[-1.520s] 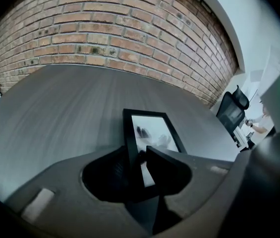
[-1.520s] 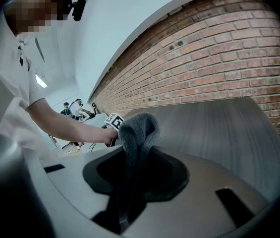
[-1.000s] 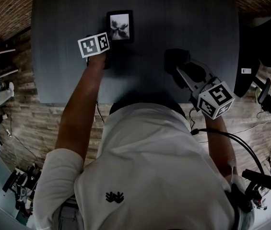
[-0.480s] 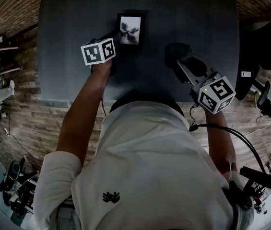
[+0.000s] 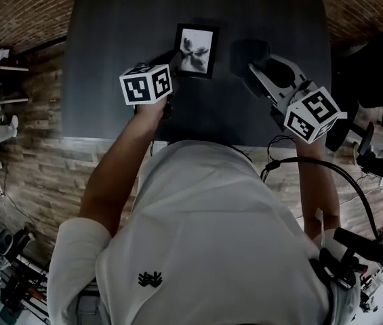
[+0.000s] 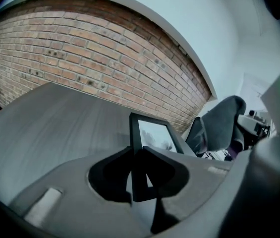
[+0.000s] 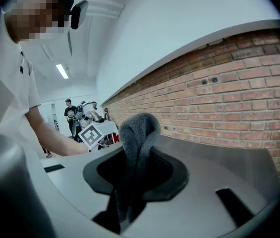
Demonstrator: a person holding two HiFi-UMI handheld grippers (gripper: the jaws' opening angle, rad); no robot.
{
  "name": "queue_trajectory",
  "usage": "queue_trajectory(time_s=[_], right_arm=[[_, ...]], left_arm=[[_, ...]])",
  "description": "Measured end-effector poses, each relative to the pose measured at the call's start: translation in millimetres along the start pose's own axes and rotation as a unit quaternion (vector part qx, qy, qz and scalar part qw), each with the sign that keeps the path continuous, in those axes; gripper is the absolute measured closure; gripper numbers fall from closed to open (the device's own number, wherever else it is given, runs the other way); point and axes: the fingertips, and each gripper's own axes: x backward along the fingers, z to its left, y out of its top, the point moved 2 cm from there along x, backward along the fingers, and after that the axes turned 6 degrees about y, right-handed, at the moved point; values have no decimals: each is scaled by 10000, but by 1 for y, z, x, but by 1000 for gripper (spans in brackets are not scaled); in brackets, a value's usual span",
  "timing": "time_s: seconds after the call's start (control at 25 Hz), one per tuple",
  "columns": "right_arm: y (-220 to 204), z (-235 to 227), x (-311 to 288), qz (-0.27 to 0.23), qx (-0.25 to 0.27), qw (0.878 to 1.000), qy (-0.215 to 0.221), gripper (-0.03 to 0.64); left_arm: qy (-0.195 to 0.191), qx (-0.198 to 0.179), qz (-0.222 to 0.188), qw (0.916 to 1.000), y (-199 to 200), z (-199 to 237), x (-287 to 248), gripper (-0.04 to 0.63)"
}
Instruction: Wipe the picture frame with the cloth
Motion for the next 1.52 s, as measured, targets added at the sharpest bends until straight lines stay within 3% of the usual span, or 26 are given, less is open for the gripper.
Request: queue_trajectory(time_s=[0.32, 0.6, 0.92, 1.28, 1.4, 1.52], right_arm=[[49, 51, -50, -276, 704, 9958, 514, 508], [22, 72, -98, 136, 694, 9939, 842, 508], [24, 49, -110, 386, 901, 9946, 334, 509], [49, 17, -99, 183, 1042, 9937, -365, 509], [59, 19, -92, 38, 1044, 9941, -303, 509], [63, 39, -87, -27, 1056, 9944, 45, 509]], left_arm=[[-148, -337, -140, 9992, 4, -18, 37, 518], [-383, -467, -145, 9981, -1, -36, 54, 518], [-585, -505, -141, 9969, -4, -34, 65, 518], [-699, -556, -152, 9959, -2, -30, 71, 518], [-677, -505, -175, 9963, 1, -26, 68, 518], [-613, -436, -228, 9969, 8, -17, 67, 518]])
